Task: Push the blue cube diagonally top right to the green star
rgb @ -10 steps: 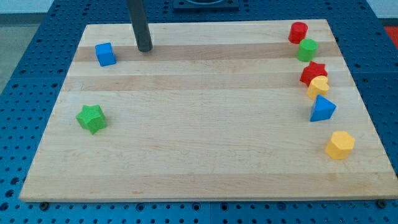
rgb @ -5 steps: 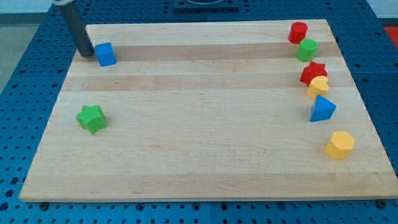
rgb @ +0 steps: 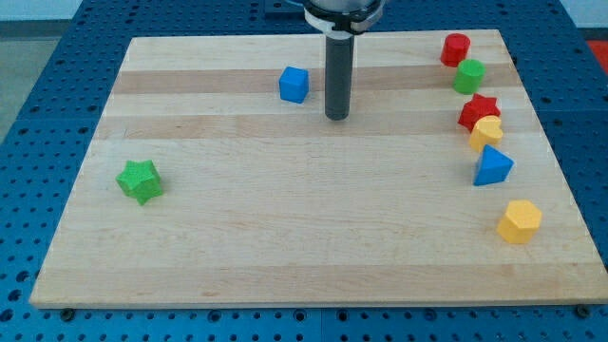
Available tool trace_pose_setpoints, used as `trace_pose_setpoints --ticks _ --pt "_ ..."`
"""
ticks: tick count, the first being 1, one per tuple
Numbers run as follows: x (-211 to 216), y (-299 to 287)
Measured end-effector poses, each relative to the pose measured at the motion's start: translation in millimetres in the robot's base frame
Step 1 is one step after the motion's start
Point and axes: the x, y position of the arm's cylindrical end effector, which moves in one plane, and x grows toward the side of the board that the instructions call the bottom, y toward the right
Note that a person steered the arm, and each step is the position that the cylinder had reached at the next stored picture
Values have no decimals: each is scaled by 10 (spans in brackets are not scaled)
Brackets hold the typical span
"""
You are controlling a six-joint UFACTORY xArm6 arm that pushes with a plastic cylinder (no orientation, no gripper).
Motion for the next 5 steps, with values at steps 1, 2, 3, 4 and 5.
trace_pose_setpoints --ticks 1,2,3,4,5 --pt "104 -244" --pt "429 -853" --pt "440 -1181" --pt "-316 -1122" --pt "-704 -1091"
